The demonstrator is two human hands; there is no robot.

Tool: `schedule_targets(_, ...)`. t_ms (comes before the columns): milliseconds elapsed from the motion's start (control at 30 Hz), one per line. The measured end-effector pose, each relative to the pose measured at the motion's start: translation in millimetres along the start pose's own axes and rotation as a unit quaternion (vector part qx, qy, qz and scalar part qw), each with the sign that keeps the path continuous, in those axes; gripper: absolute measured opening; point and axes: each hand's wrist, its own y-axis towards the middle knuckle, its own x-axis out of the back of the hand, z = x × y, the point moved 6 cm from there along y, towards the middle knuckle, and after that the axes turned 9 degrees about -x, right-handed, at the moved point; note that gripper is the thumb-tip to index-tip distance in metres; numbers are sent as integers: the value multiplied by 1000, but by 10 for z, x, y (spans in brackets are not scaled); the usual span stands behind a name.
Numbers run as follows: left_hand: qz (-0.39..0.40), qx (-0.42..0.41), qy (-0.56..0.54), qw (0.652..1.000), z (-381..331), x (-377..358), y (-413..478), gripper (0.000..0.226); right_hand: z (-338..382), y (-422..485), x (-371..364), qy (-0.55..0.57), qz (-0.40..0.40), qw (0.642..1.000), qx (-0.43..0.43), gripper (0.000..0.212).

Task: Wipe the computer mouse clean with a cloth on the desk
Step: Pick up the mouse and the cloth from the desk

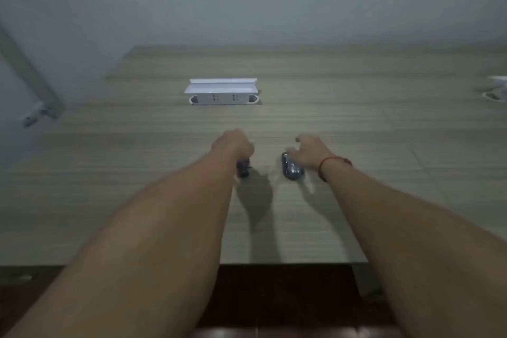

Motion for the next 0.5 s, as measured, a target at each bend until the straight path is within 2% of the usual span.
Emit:
schedule_targets(33,15,15,6,1000,80,-151,24,49,-78,41,-141,-9,4,1000,-7,48)
schedule_targets(133,-9,48,-1,999,316,-503,96,48,-289,170,-489,7,-15,999,-31,50)
schedule_targets(233,-59,53,-24,997,392,-748,183,42,-445,340,-740,72,-55,995,-43,89)
schedule_targets(300,-115,75,-44,990,480,-914,239,51,-541,450,-891,117,-95,987,-54,106)
schedule_targets(367,-176,80,-54,980,557,-1040,251,56,-573,495,-1019,129,-149,979,-48,103)
schedule_targets(500,-252,80,-68,962,587,-1071,205,51,-513,440,-1030,162,-241,956,-39,73)
